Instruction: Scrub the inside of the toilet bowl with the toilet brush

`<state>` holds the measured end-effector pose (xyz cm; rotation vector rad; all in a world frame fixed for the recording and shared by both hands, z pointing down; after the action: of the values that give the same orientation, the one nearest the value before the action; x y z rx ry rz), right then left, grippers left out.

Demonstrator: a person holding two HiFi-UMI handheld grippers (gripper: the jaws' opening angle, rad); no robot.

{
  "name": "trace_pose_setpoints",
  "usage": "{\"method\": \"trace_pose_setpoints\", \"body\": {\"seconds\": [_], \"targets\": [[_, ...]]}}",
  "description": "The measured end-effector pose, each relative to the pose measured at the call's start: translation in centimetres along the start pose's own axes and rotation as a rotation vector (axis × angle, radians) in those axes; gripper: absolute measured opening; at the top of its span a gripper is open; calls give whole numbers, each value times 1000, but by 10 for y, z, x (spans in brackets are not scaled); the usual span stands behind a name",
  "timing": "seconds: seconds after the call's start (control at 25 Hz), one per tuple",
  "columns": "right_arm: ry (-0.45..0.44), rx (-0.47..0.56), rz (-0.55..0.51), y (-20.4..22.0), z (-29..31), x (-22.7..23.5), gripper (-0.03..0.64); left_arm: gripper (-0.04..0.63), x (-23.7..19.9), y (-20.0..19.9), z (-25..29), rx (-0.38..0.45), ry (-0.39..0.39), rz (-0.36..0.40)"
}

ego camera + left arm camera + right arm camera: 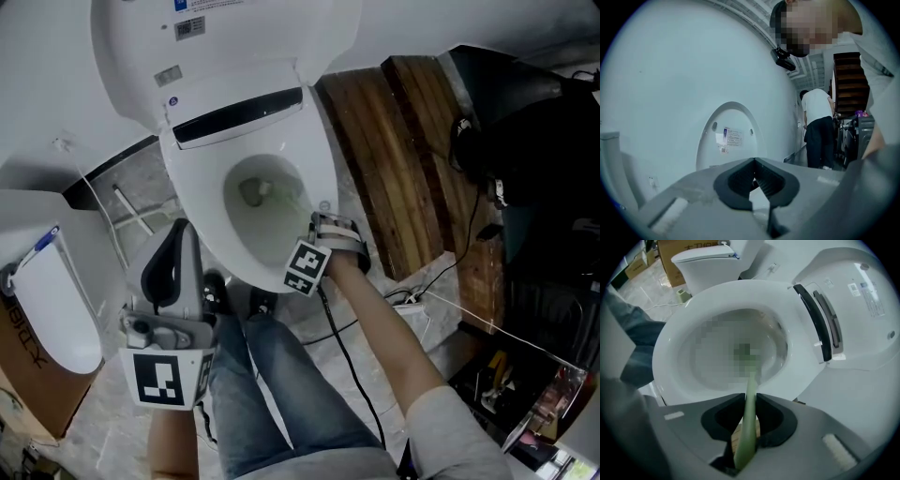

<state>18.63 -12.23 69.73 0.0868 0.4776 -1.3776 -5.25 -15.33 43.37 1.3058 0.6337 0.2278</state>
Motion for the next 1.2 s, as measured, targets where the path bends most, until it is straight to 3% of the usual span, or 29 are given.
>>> {"method": "trace_pose_setpoints", "body": {"seconds": [0.12,0.32,0.92,1.2], "targets": [[14,-3,-53,-5,8,8,77,5,0,-1,4,35,6,3],[36,-7,-179,-16,24,17,76,5,-8,0,8,35,-53,55],[152,-29,-510,-41,60,39,75,5,-21,3,8,34,-96,47],[89,-117,-526,-41,75,33,75,5,-30,14,4,18,-119,27]]}}
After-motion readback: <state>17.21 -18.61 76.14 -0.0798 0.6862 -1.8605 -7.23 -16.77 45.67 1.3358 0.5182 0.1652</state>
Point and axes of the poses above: the fingertips, and each gripper's own axes: z forward along the fingers, x to its right, y out of its underside, the point moved 8 cm from there along -z, backward along the fingers, and after that the axes turned 10 degrees about -z, right-handed, at the moved point
